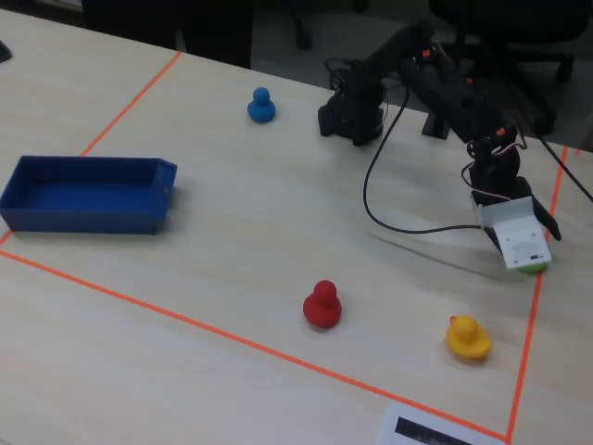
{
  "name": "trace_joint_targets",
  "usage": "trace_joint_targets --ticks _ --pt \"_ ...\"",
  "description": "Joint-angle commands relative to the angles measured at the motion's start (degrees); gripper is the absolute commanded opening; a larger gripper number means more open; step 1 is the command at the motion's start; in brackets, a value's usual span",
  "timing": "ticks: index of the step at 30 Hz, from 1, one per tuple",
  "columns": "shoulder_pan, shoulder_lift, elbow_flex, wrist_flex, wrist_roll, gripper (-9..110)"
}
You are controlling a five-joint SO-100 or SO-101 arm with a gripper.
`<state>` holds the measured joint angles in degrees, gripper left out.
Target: Grasp green duck and put it into box.
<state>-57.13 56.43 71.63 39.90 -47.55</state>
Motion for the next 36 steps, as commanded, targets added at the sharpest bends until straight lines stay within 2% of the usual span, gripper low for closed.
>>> trace_joint_targets --ticks 1,17,23,26,36 --pt "0.4 0.5 -3.9 0.1 -0.2 40" --pt "2.7 -1.1 -6.0 -0.7 0.0 36" --pt "3.8 -1.8 -6.2 0.4 -3.2 18" --pt "4.5 -1.7 -6.6 1.6 -4.0 0" --pt "6.2 3.5 -5.5 2.2 -4.0 0"
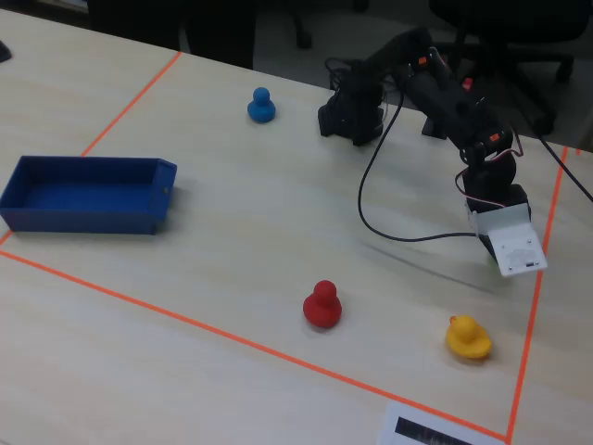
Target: Grasp green duck and put it into box.
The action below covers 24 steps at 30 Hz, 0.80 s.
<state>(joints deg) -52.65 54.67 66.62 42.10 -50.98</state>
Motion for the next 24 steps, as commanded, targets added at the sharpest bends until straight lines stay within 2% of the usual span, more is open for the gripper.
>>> trace_joint_targets --ticks 1,4,13,19,24 --pt "1.9 6.6 0.0 0.0 -0.6 0" --pt "3.3 14.6 2.9 1.8 -0.4 0" --pt "17.6 43.4 0.7 26.4 -0.2 0" --pt "39.9 44.6 -0.6 36.6 -2.0 0" --pt "62.4 42.7 4.4 32.1 -7.3 0"
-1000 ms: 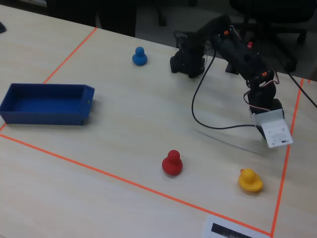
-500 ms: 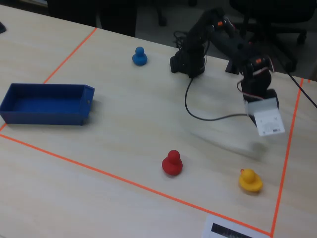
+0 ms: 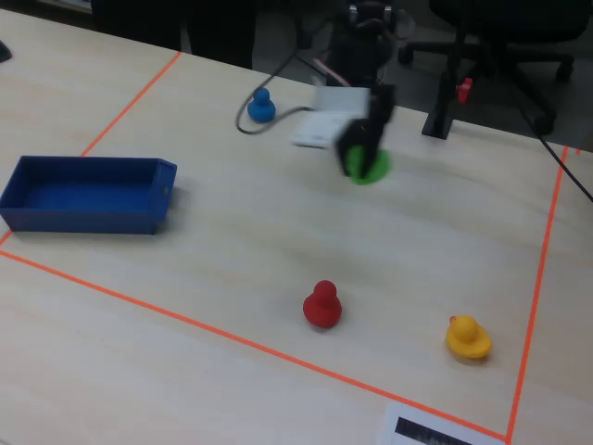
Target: Grasp green duck and put it into box.
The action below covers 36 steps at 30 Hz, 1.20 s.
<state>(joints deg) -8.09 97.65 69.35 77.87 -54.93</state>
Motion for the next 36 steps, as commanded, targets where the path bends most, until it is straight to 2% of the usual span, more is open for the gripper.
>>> trace_joint_targets --ticks 1,6,11,18,24,34,35,36 --pt "21.8 -0.6 2.4 -5.1 -4.2 0" --pt "39.3 -2.1 3.6 -9.0 -9.0 0" --pt "48.8 -7.4 0.6 -14.4 -11.2 0" --pt "51.3 -26.0 -13.4 -24.5 -11.2 0" --pt "51.3 -42.4 -28.8 -27.6 -12.2 0" --pt "53.3 -54.6 -36.8 -30.1 -17.7 0" --pt "53.3 -54.8 -36.8 -29.9 -18.8 2" --pt "53.4 -55.0 -36.9 -29.4 -19.6 9"
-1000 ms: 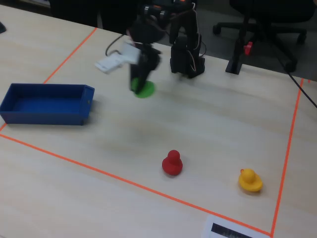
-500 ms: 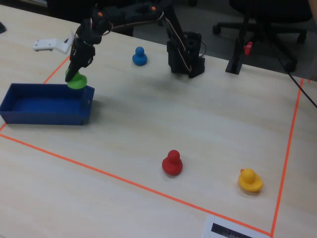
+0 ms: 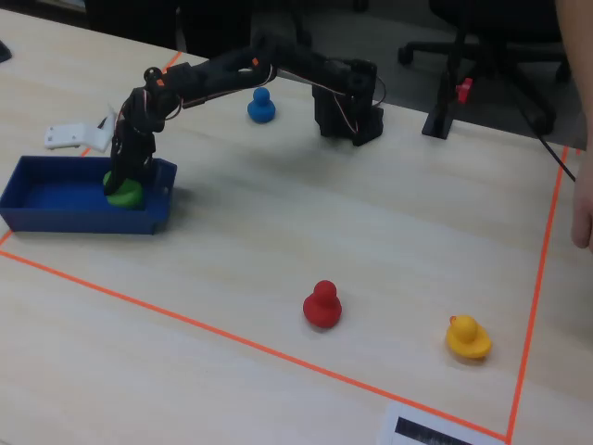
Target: Grasp green duck and put it into box.
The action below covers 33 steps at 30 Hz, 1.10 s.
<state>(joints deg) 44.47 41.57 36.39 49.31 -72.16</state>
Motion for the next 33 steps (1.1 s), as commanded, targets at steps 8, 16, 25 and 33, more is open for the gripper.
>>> trace_joint_targets --ticks 8,16,25,33 --pt "0.5 4.0 -6.3 4.3 -1.7 30" --pt "-0.8 13.6 -8.9 15.4 -1.8 31" --pt "-6.4 39.3 0.8 31.0 -2.3 0" --pt "-16.1 79.8 66.4 13.1 -3.0 0"
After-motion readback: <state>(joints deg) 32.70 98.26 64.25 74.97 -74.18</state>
